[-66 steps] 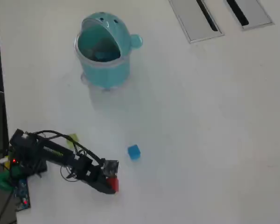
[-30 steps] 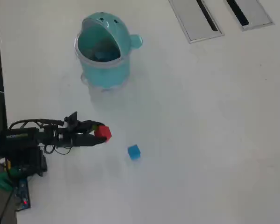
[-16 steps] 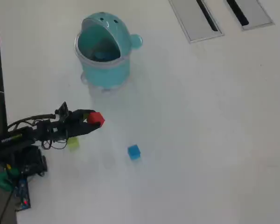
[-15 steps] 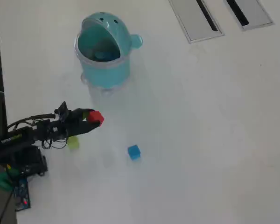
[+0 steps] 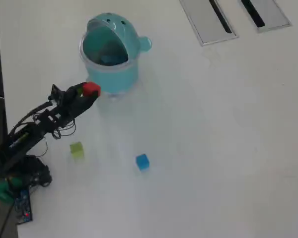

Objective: Grasp RGB lego blocks and put them in the bin one by one.

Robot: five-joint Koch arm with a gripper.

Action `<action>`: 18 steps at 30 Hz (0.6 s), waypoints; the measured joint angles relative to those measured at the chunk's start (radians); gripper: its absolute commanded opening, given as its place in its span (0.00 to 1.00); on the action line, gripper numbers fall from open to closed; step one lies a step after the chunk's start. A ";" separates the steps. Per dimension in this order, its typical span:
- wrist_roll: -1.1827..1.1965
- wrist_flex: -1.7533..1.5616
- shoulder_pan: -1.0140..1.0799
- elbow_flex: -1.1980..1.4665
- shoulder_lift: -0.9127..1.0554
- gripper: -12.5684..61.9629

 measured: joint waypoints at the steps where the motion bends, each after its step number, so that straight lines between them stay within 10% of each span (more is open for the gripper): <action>1: 0.003 0.000 -0.031 -0.186 -0.114 0.18; 18: 0.000 0.000 -0.219 -0.624 -0.532 0.18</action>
